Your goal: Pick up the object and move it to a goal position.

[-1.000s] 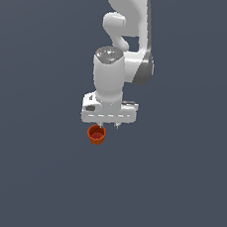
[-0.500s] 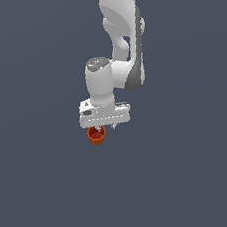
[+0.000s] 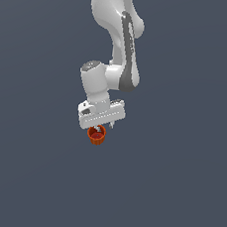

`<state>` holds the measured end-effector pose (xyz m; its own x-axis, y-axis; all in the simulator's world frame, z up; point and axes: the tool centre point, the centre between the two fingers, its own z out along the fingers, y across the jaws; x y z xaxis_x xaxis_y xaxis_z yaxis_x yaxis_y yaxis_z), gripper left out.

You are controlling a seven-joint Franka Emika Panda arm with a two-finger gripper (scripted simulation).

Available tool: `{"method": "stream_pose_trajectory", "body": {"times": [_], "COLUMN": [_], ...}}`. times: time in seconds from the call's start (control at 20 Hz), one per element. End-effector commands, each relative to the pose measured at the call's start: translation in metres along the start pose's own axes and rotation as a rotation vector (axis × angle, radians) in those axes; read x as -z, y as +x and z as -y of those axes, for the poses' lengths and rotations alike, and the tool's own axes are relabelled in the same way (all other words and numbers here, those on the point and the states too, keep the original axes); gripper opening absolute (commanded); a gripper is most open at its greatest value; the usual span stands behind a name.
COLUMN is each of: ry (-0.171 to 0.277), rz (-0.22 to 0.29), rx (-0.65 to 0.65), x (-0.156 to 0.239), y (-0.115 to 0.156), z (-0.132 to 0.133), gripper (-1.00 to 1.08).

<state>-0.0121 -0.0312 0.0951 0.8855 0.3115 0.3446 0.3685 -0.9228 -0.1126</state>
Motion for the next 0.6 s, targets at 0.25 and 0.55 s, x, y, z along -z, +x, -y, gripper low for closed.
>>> {"method": "stream_pose_trajectory", "body": {"times": [0.25, 0.55], "ry": [0.002, -0.005], "rz": [-0.095, -0.138], "rx": [0.069, 0.097], "x": [0.0022, 0.0058], "y": [-0.0085, -0.011], "z": [-0.0017, -0.0027], "gripper": [0.28, 0.28]}}
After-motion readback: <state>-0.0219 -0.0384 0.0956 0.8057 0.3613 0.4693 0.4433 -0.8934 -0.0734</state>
